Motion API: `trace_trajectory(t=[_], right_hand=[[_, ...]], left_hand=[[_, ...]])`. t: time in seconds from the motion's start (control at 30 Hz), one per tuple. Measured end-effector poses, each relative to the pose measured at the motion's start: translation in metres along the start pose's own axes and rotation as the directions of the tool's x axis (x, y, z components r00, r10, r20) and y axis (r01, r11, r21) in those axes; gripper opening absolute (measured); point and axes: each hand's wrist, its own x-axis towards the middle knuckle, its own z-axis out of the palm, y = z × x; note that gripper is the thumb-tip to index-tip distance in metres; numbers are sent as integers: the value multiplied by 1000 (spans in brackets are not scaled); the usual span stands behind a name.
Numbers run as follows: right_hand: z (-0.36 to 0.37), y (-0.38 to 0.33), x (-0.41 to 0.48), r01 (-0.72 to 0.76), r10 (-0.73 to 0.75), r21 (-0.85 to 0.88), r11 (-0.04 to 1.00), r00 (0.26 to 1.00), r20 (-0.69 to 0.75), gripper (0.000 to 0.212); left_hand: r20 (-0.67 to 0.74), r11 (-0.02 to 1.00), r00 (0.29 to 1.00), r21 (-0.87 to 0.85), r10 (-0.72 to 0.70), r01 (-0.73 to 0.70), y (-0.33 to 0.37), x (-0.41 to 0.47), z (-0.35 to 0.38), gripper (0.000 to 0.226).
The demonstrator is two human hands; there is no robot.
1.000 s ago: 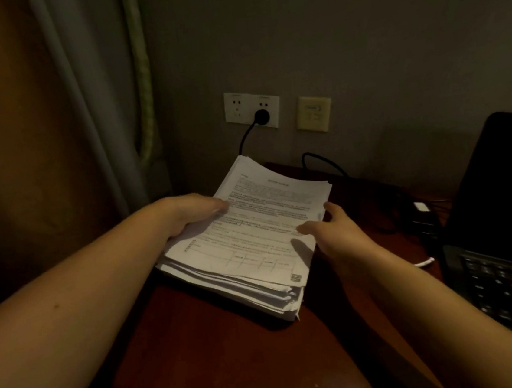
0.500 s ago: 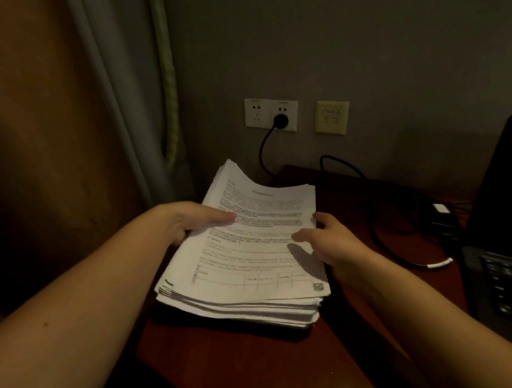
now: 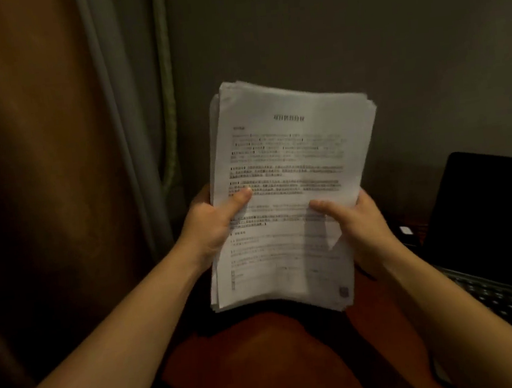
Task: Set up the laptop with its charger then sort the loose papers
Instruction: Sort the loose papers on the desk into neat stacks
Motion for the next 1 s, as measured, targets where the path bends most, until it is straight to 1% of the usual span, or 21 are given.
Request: trace_trajectory(t=[0.07,0.13,0.23,0.3,0.4,0.5,0.57,0.6,0.63,0.7,0.8,0.87,0.93,1.0], right_hand=[[-4,-4,-10,95,-96,-6,995,992,-85,52],[-5,3,-25,139,-145,-51,989,979,-140,57],[-6,28,-48,137,-148,-89,987,980,-132,62],[-8,39,-55,121,-135,-107,987,983,-128,61],[-10,28,-52,135,-145,-73,988,978,-151,56],[-9,4,-41,196,-195,-7,981,969,-154,52],[-4,-3,-37,240,-241,-27,970,956,-169,56],[-2,-2,-38,246,-250,-48,968,953,-169,60],[-1,0,-39,249,-257,-71,966,954,-157,63],[-2,7,-43,255,-266,-103,961,957,-115,65],[-9,16,-46,249,-260,-129,960,962,-81,53],[-12,23,-46,210,-224,-164,964,972,-71,44],[-12,24,-43,140,-157,-168,976,983,-95,41],[-14,17,-36,90,-109,-161,983,987,-115,38]], left_hand=[[36,998,998,-44,45,-44,2,-10,15,37],[47,998,998,-58,35,-32,-10,-21,22,42],[21,1000,1000,-4,-9,9,-35,-36,20,40],[25,1000,1000,21,2,-2,-41,-37,17,41],[46,996,995,19,85,-86,-31,-27,12,56],[-10,988,989,-44,146,-147,-21,-19,17,77],[-73,982,984,-85,160,-166,-20,-21,25,78],[-77,983,984,-74,163,-169,-21,-22,28,78],[-48,985,985,-46,165,-167,-23,-23,30,77],[8,989,989,10,147,-147,-29,-23,32,71],[-64,999,997,3,47,-47,-35,-19,27,61],[-75,999,997,-2,-36,36,-37,-18,24,66],[-58,997,995,-16,-77,76,-36,-15,21,70],[-47,994,994,-59,-100,97,-33,-11,20,60]])
